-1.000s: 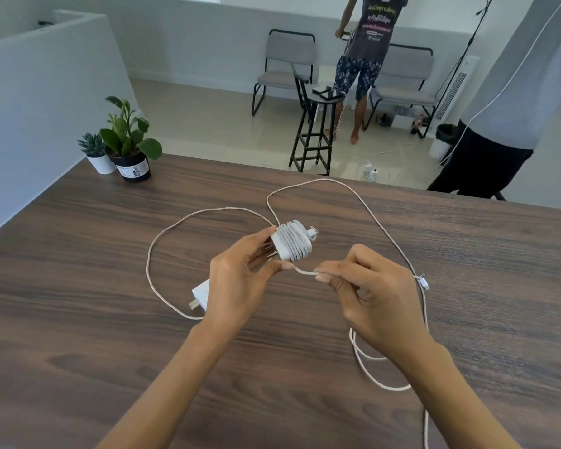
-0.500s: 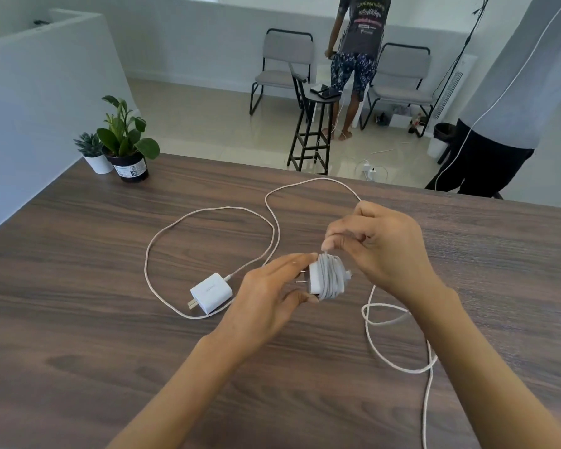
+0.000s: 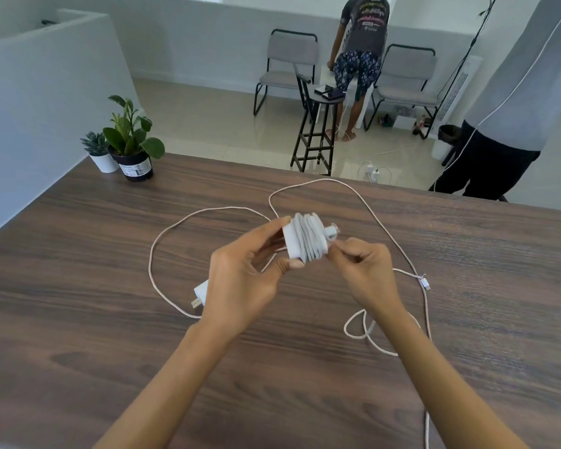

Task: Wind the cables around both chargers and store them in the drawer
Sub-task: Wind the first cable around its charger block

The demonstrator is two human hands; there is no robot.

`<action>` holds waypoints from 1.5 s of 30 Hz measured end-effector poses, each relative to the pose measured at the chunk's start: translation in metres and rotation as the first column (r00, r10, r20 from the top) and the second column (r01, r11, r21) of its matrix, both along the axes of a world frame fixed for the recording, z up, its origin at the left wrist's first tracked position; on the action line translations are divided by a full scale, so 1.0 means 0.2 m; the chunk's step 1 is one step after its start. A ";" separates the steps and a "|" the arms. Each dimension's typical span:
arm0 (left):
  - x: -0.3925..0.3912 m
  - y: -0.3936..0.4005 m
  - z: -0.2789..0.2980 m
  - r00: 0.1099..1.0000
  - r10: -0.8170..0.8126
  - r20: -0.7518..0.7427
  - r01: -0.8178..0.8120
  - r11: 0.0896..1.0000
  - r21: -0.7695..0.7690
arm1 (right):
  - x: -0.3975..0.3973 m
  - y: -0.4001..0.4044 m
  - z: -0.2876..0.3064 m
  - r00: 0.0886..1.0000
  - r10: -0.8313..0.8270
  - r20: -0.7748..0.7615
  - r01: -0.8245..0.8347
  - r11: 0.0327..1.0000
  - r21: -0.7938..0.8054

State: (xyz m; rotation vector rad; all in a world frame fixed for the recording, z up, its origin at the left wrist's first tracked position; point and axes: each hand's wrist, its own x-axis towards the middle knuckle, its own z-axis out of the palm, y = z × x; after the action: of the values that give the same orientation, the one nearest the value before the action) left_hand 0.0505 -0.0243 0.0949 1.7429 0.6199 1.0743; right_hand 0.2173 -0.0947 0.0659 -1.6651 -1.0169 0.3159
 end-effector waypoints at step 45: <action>-0.01 -0.19 -0.15 0.980 -0.088 -0.176 0.148 0.918 0.367 | 0.14 -0.07 0.18 0.942 0.316 -0.113 -0.311 0.948 0.062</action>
State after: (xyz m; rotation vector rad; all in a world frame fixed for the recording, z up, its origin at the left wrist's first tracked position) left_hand 0.0475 -0.0618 0.0647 2.1887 0.4102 1.0268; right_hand 0.2448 -0.1079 0.1016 -1.4239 -1.1882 0.5952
